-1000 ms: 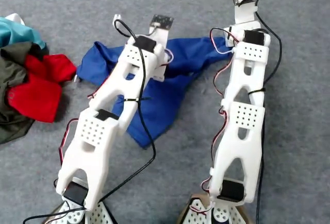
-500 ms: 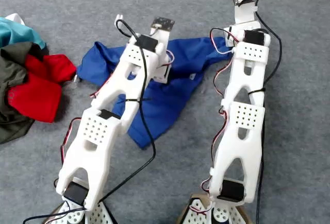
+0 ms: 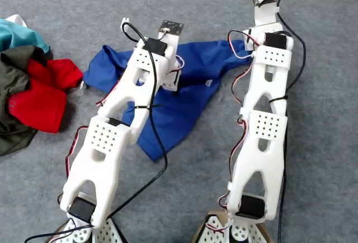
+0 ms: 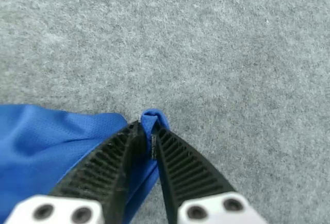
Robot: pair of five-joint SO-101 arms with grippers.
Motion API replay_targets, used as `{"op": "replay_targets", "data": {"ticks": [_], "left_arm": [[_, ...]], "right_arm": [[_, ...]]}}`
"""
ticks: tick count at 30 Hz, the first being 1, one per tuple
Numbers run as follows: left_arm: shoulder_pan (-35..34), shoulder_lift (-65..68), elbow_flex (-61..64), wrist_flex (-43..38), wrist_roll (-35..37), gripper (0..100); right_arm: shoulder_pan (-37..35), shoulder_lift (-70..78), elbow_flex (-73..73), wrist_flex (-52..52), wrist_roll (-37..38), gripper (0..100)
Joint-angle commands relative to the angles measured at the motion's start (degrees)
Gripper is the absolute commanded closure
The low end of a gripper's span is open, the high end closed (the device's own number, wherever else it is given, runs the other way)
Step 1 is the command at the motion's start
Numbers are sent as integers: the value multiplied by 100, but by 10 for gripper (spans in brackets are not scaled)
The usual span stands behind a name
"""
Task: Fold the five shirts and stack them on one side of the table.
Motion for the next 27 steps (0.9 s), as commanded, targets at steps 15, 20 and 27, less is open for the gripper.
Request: {"op": "replay_targets", "data": {"ticks": [15,20,27], "left_arm": [[35,-75,-273,-9,-9,883],[35,-75,-273,-9,0,885],[105,-75,-237,-9,-9,883]], "right_arm": [[-4,-66,-321,18,62,997],[-4,-66,-321,18,62,997],[-4,-66,-321,18,62,997]]}}
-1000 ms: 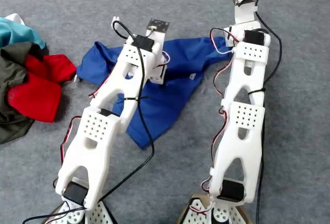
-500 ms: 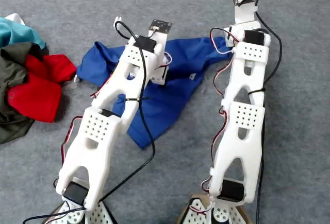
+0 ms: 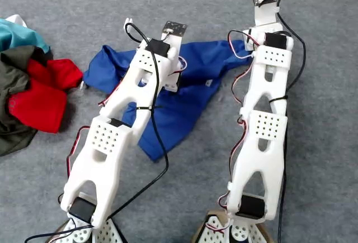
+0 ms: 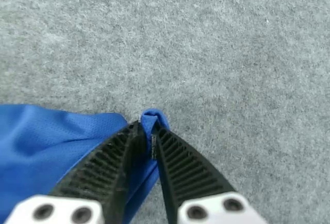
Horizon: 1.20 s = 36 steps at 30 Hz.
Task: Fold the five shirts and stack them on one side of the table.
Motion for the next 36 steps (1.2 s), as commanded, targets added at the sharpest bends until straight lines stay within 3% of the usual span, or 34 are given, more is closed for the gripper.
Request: {"op": "replay_targets", "data": {"ticks": [1,24,29,36], "left_arm": [[62,-75,-229,-9,-9,883],[132,567,-905,237,9,888],[158,505,-905,229,18,978],[193,523,-1749,545,273,976]], "right_arm": [[-4,-66,-321,18,62,997],[4,-75,-321,18,62,997],[4,-75,-321,18,62,997],[4,-75,-321,18,62,997]]}}
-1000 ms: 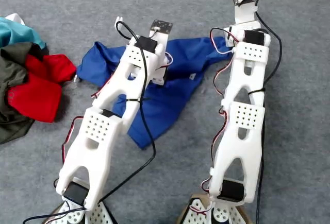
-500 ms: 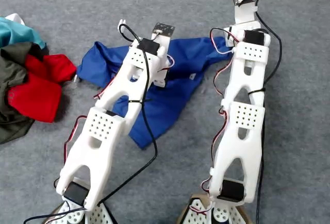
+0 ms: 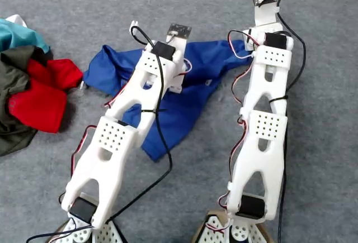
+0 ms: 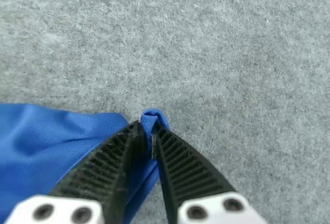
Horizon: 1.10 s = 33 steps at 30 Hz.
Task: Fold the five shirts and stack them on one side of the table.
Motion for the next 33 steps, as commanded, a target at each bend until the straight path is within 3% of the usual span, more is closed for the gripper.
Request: {"op": "replay_targets", "data": {"ticks": [1,12,16,22,33], "left_arm": [[26,-66,-791,308,53,976],[62,-110,-1749,1108,44,972],[26,-66,-1820,1134,35,960],[9,-48,-1574,1116,35,863],[-114,207,-1240,879,-149,861]], "right_arm": [[4,-75,-321,18,62,997],[4,-75,-321,35,62,997],[4,-75,-321,35,62,997],[4,-84,-321,44,62,997],[4,-84,-321,44,62,997]]}}
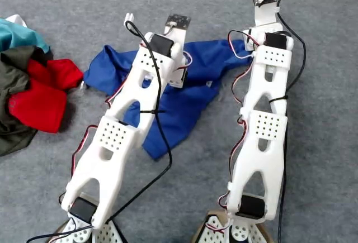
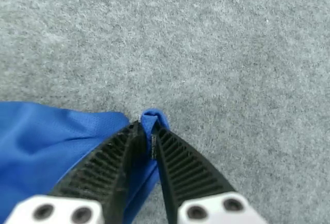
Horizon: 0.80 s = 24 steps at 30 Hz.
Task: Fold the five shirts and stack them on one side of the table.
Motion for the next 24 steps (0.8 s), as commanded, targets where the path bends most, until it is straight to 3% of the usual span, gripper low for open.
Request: {"op": "replay_targets", "data": {"ticks": [1,12,24], "left_arm": [[-79,-13,-9,-70,-185,861],[-35,48,-9,-62,-202,905],[97,57,35,35,-211,864]], "right_arm": [[4,-84,-321,44,62,997],[4,-84,-321,44,62,997],[4,-84,-321,44,62,997]]}}
